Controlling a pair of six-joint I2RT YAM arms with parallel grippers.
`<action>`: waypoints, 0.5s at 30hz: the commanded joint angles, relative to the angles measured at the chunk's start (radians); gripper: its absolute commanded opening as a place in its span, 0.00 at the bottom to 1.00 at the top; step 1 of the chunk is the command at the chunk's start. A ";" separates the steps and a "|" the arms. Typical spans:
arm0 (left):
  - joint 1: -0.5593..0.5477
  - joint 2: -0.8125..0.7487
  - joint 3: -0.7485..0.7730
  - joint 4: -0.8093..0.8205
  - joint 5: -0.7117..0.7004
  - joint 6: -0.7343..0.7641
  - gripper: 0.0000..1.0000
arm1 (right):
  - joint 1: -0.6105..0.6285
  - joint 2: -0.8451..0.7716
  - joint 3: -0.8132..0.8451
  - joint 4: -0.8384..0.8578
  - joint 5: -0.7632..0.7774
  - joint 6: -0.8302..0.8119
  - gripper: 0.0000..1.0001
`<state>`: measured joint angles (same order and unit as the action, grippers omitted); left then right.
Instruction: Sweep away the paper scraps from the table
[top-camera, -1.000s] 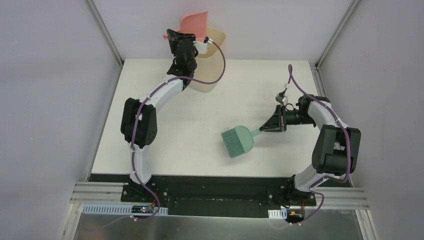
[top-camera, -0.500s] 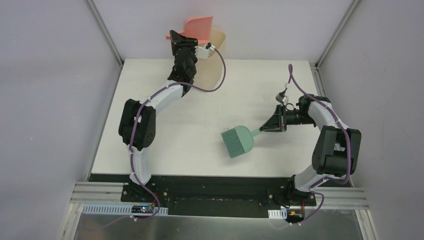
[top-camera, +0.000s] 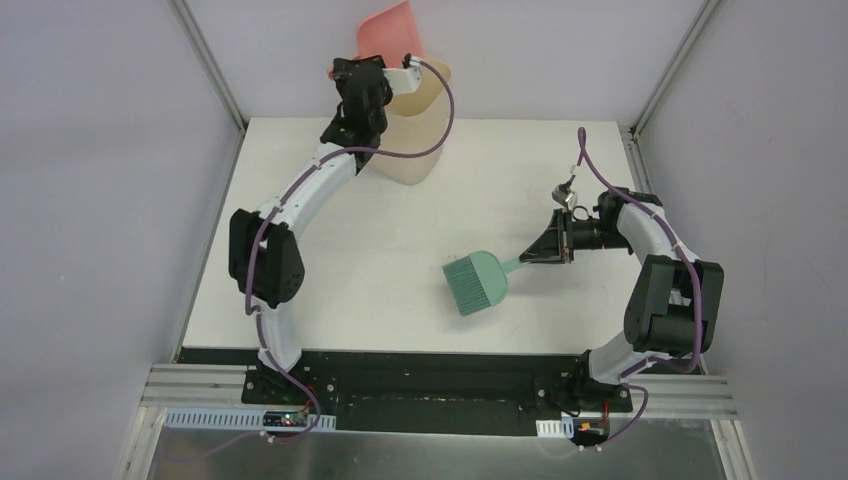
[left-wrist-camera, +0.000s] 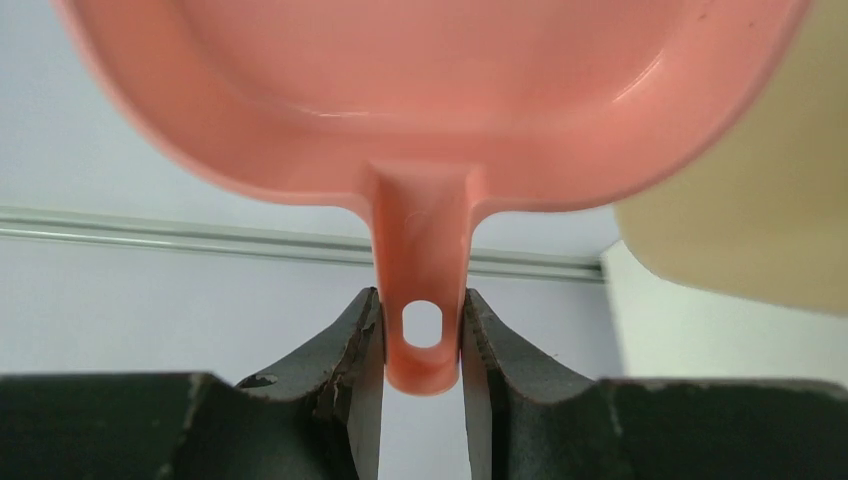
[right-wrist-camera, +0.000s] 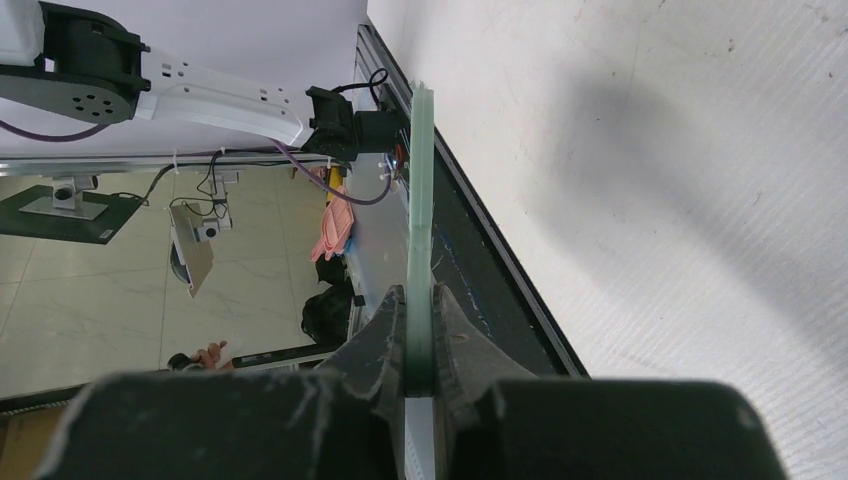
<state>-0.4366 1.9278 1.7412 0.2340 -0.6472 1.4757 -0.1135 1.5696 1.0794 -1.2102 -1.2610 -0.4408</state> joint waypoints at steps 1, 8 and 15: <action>0.008 -0.222 0.172 -0.546 0.143 -0.642 0.19 | 0.000 -0.048 0.047 -0.007 -0.029 -0.037 0.00; 0.007 -0.413 0.090 -0.782 0.501 -0.961 0.21 | 0.000 -0.046 0.046 -0.008 -0.025 -0.039 0.00; 0.004 -0.606 -0.135 -0.836 0.717 -1.154 0.21 | -0.001 -0.037 0.052 -0.006 0.004 -0.045 0.00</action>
<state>-0.4309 1.3670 1.7077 -0.4931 -0.1333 0.5163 -0.1135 1.5635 1.0893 -1.2140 -1.2556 -0.4473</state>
